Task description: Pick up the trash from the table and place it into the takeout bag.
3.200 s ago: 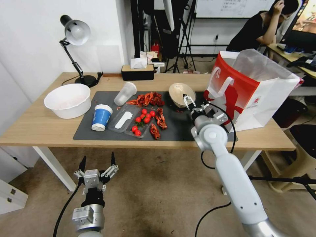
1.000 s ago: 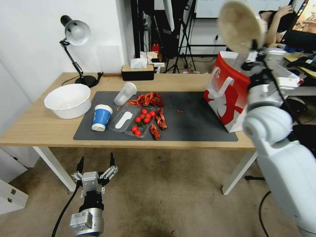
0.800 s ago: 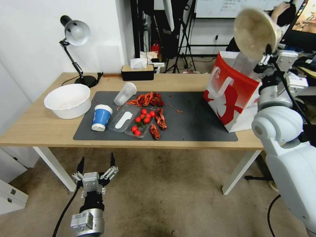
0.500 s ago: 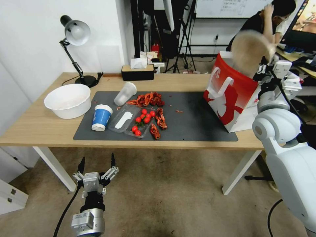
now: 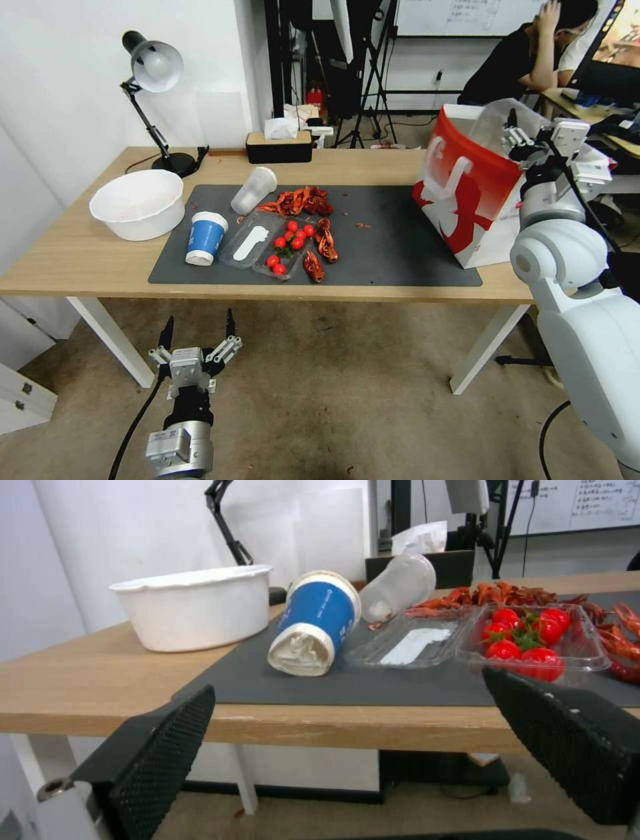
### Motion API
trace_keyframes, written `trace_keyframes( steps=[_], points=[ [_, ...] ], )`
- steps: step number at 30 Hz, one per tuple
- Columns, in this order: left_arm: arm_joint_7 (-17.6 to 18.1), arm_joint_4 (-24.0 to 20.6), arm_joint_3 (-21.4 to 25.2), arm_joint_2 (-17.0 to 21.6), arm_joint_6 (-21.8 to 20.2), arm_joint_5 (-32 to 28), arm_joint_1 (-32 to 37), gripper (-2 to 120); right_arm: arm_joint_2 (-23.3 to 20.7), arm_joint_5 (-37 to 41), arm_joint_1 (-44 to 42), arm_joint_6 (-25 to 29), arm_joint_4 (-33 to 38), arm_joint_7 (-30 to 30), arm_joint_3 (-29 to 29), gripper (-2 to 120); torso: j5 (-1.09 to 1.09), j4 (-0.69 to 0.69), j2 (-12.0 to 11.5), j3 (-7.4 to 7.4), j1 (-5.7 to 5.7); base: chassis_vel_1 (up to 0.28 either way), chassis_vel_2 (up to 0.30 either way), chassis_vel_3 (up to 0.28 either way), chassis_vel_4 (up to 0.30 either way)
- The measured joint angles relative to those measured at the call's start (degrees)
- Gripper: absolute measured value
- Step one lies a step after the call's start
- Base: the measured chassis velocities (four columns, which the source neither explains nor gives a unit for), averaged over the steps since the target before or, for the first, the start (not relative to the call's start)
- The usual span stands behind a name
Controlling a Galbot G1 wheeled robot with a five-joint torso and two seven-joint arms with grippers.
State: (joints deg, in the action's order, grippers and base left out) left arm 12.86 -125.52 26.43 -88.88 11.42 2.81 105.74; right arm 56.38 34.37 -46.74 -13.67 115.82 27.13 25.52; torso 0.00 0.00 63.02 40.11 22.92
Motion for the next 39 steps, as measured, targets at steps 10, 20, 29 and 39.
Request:
trace_keyframes(
  steps=[10, 20, 29, 39],
  points=[
    [-0.01, -0.07, -0.02, -0.23, 0.46, 0.15, 0.23, 100, 0.55, 4.5, -8.92, 8.23, 6.6, -10.42, 0.24, 100, 0.01, -0.01, 0.0, 0.0, 0.0, 0.0, 0.0, 0.0, 0.0],
    [-0.02, -0.29, 0.2, 0.09, 0.99, -0.06, 0.64, 100, 4.88, -2.29, -21.84, 17.61, 8.32, -16.54, 0.76, 100, 0.01, -0.03, 0.0, 0.0, 0.0, 0.0, 0.0, 0.0, 0.0],
    [-0.04, 0.55, -0.46, 0.25, 1.2, -0.19, 0.05, 100, 9.78, -12.69, -36.14, 28.08, 6.92, -18.26, -1.52, 100, -0.01, 0.0, 0.0, -0.01, 0.0, 0.0, 0.0, 0.0, 0.0],
    [-0.07, 1.55, -0.72, 1.01, 1.27, -0.56, -0.83, 100, 12.99, -19.59, -45.04, 37.7, 0.97, -17.56, -3.78, 100, 0.0, 0.0, 0.0, 0.0, -0.01, 0.0, 0.0, 0.0, 0.0]
  ],
)
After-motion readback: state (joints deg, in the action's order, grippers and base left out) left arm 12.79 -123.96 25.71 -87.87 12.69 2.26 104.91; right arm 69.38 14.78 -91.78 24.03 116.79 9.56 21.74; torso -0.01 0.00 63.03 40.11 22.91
